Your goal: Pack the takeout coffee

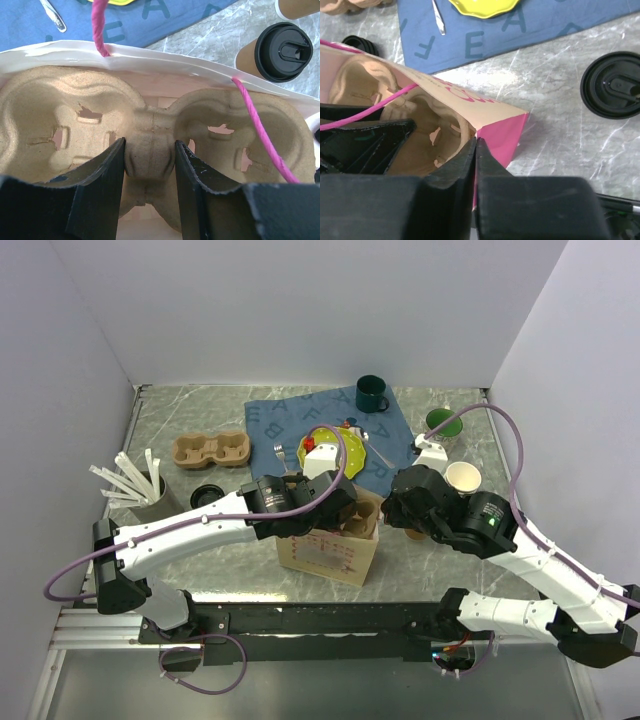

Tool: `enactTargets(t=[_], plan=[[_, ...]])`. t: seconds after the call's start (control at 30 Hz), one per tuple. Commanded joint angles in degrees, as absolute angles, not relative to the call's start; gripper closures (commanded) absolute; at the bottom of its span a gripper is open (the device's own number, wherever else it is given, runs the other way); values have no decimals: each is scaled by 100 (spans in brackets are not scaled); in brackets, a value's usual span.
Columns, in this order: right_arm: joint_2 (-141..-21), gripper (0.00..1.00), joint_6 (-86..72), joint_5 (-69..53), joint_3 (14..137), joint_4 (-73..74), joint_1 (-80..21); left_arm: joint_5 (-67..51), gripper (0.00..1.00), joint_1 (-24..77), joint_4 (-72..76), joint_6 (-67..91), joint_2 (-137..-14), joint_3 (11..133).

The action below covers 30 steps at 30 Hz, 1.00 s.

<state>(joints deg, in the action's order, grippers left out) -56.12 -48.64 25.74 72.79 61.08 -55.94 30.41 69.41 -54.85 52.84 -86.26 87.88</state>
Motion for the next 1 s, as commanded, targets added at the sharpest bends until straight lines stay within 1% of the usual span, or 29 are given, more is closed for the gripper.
enactTargets(t=[0.0,0.17,0.6,0.77,0.9,0.97], plan=[[-5572,100,-4879,2883,7391,6187,-5537,3261,91,6943,-5809,5229,-8657,8824],[-5563,100,-4641,3006,7585,6301,-5502,3366,91,6952,-5941,5308,-8684,8780],[-5423,100,-4518,3120,7471,6399,-5467,3489,92,6952,-6143,5414,-8710,8868],[-5362,100,-4491,3032,7331,6354,-5467,3402,92,6952,-6135,5379,-8657,9035],[-5318,100,-4351,2971,7321,6206,-5458,3296,92,6952,-5977,5344,-8605,8904],[-5256,100,-4098,2622,7339,5856,-5458,3235,92,6952,-5863,5335,-8561,8877]])
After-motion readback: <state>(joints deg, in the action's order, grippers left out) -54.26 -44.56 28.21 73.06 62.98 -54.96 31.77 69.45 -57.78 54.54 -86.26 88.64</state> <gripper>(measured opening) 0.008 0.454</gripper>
